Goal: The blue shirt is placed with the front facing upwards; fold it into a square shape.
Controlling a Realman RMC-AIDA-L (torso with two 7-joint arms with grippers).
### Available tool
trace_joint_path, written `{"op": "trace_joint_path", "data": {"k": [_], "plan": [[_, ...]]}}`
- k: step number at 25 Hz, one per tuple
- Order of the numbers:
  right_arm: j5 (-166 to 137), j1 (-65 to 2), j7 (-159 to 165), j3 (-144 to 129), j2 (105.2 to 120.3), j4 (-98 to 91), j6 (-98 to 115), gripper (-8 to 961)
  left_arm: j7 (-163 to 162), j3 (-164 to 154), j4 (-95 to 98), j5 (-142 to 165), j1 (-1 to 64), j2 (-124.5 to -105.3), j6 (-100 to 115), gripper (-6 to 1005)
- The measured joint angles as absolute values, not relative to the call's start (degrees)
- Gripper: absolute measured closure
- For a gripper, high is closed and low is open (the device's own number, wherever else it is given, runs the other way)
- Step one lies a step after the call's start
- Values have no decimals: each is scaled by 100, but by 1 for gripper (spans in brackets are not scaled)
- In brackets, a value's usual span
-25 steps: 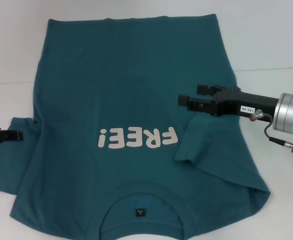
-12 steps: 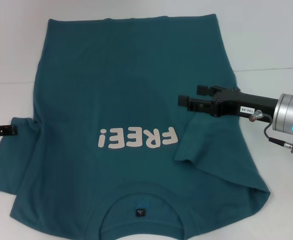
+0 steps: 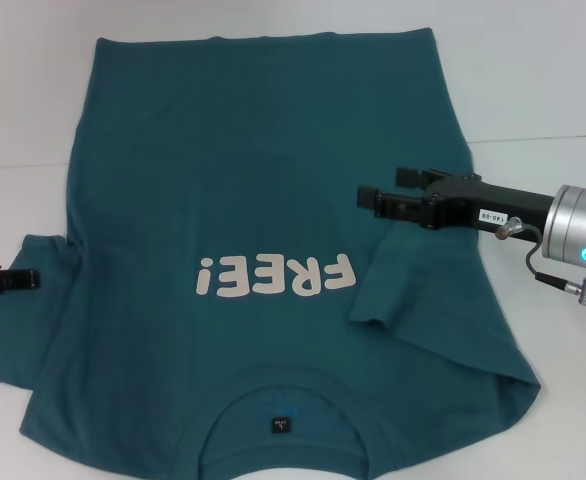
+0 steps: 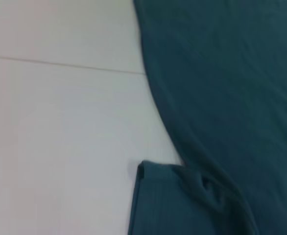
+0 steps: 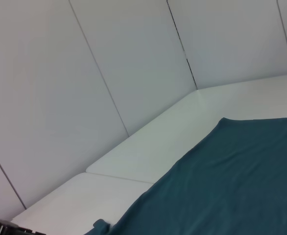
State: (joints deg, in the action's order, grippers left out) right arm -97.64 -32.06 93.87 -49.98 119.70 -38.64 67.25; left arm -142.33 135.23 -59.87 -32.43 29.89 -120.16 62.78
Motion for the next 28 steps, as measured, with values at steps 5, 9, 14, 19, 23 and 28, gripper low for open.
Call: {"op": "trace_joint_path", "data": {"k": [5, 9, 14, 19, 23, 28], "plan": [[-9764, -3224, 9387, -4987, 11970, -3821, 6716, 11, -14240, 13564, -5856, -3254, 2976, -11974, 6263, 157], [-9764, -3242, 9387, -4984, 11970, -3789, 6714, 11, -14284, 13601, -5834, -3251, 2994, -11944, 6379, 157], [-9762, -3257, 9388, -5007, 11970, -3785, 6714, 11, -14584, 13600, -5789, -3229, 3070, -11798, 6530, 157], [-9758, -3260, 9389, -5003, 11970, -3759, 6715, 11, -14789, 13985, -5135, -3315, 3363, -11310, 6894, 158], [-9756, -3261, 9387, -4991, 11970, -3715, 6715, 11, -14197, 14562, -4461, -3564, 3610, -10912, 7206, 157], [-9755, -3261, 9382, -5014, 11970, -3681, 6715, 11, -13600, 14720, -3802, -3940, 3825, -10554, 7518, 157]]}}
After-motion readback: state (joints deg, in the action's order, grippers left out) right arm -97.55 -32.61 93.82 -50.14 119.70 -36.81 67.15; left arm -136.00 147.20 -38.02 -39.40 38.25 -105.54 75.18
